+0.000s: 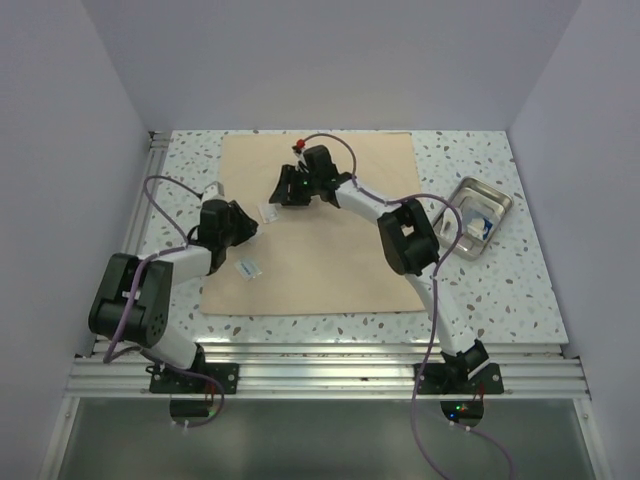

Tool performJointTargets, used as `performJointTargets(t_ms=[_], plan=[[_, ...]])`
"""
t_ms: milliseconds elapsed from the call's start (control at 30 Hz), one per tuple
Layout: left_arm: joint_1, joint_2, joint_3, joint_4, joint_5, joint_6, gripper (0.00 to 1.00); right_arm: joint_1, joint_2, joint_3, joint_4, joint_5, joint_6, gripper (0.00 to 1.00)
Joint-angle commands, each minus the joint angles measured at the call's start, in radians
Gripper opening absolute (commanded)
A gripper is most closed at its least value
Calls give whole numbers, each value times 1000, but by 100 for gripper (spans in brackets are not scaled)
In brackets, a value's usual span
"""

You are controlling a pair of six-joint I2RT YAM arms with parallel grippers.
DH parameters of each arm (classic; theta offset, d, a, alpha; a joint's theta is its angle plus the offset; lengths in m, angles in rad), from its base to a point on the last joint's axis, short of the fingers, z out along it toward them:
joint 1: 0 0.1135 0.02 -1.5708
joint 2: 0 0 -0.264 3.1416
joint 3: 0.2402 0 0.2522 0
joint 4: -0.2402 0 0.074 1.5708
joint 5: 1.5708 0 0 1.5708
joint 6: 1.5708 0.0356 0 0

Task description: Prepare the surgical pack

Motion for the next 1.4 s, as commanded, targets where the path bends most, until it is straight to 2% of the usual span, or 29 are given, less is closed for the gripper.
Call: performJointTargets(t_ms=[0,367,633,967,1067,1167,1267,1367], plan=[[17,56,69,63,7,-21,39,-1,23,55,53,-71,57,51],[28,219,191,71,27,-12,23,5,64,72,50,-109,131,45],[28,308,211,97,55,-10,11,5,49,42,45,-106,142,39],[26,385,247,118,104,-1,4,13,80,84,8,-94,128,32],[26,391,251,114,111,4,3,13,60,73,7,-77,131,17],[26,347,229,107,90,5,4,6,-13,-12,28,-31,117,7],[26,258,169,129,70,4,9,-6,-99,-132,69,22,106,0],[26,166,109,140,64,-1,12,-50,-250,-300,140,65,105,0]])
